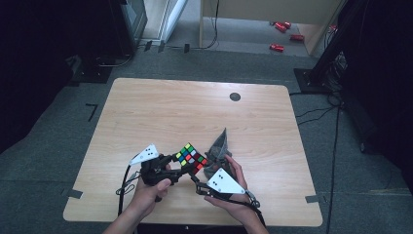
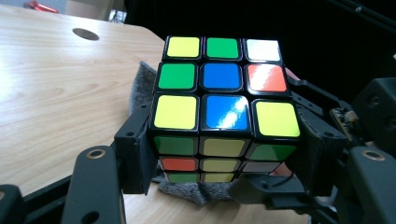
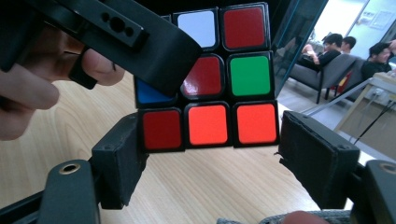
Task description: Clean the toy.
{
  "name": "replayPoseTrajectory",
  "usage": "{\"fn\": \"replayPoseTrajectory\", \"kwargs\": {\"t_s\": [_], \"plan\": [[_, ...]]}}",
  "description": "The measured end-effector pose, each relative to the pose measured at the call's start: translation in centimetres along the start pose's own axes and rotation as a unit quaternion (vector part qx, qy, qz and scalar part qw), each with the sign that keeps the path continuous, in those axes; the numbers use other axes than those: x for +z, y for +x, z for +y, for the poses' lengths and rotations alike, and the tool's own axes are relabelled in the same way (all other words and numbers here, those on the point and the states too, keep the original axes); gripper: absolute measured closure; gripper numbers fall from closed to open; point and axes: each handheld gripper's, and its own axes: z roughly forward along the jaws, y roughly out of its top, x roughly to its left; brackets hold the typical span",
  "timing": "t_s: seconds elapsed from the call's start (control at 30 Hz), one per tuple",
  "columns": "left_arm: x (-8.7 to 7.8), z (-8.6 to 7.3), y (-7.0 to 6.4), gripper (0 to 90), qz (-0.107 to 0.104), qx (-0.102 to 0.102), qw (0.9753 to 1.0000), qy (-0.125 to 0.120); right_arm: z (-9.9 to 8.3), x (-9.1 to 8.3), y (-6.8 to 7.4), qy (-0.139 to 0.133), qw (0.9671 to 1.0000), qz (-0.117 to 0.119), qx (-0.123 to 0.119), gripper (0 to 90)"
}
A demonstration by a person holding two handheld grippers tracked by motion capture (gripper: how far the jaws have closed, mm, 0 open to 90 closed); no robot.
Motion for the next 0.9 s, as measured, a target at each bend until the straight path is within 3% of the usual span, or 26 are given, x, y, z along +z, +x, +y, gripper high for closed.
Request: {"fn": "replayPoseTrajectory", "kwargs": {"t_s": [0.13,0.33,0.47,0.53,0.63,0.7,0.73,0.8,0.9], "plan": [[0.0,0.0,0.2,34.4,0.000,-0.013,0.9999,0.006,-0.1,0.1,0.3,-0.002,0.9998,-0.002,-0.019,34.2],[0.1,0.0,0.6,34.2,-0.014,-0.014,0.9997,0.013,-0.1,0.0,0.4,0.005,0.9997,0.003,-0.023,34.8],[-0.5,0.5,0.8,30.0,-0.016,0.009,0.9998,0.004,0.0,-0.1,0.1,0.013,0.9996,0.014,-0.019,34.8],[-1.0,0.8,1.0,25.4,-0.002,0.017,0.9998,-0.009,-0.1,-0.1,-0.1,0.026,0.9994,0.007,-0.021,34.9],[-1.4,1.0,1.4,14.6,0.017,0.039,0.9991,-0.006,-0.5,-0.2,-1.1,0.043,0.9991,-0.003,0.000,34.9],[-1.5,0.8,1.4,13.5,0.033,0.076,0.9965,-0.002,-0.5,-0.3,-1.9,0.051,0.9985,-0.005,0.019,34.8],[-1.4,0.6,1.4,13.5,0.049,0.105,0.9933,0.005,-0.5,-0.4,-2.1,0.052,0.9983,-0.006,0.026,34.8],[-1.2,0.1,1.5,13.2,0.060,0.131,0.9895,0.012,-0.3,-0.7,-2.5,0.050,0.9977,-0.002,0.046,34.8],[-0.7,-0.5,1.1,12.0,0.083,0.176,0.9807,0.021,0.2,-1.1,-3.0,0.049,0.9960,0.005,0.074,34.8]]}}
